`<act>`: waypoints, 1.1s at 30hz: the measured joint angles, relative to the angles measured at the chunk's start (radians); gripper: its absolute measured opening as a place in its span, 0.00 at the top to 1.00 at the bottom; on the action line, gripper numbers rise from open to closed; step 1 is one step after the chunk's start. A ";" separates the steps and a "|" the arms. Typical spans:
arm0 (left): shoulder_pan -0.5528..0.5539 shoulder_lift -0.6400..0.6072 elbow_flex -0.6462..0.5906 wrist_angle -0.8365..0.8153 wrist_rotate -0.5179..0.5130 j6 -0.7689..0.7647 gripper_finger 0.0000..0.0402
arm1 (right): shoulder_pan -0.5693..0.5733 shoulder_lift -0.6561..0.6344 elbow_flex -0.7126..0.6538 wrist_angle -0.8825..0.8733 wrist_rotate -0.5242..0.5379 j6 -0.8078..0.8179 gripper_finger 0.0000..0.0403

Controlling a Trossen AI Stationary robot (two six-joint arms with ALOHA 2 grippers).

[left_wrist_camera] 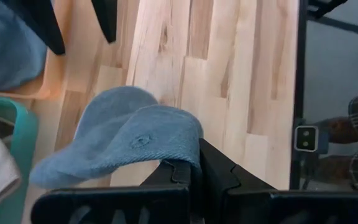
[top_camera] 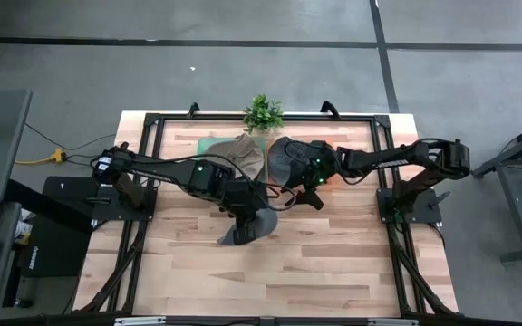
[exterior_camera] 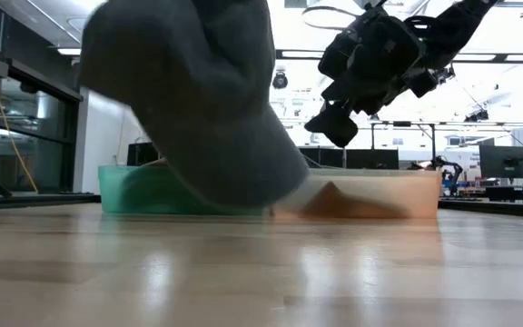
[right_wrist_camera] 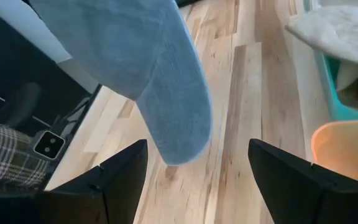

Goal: Pick & Place hat
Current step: Put the blue cap into the orange bin

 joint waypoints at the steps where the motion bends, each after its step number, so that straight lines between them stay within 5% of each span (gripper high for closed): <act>1: 0.000 0.000 0.016 -0.007 0.000 0.003 1.00 | -0.003 0.000 0.000 0.006 -0.007 0.000 0.32; 18: 0.002 -0.001 0.110 -0.079 -0.022 -0.012 1.00 | -0.080 0.001 0.004 0.187 -0.160 0.079 0.32; 33: -0.004 -0.001 0.109 -0.100 -0.025 -0.054 1.00 | -0.107 0.230 0.281 0.052 -0.345 0.032 0.32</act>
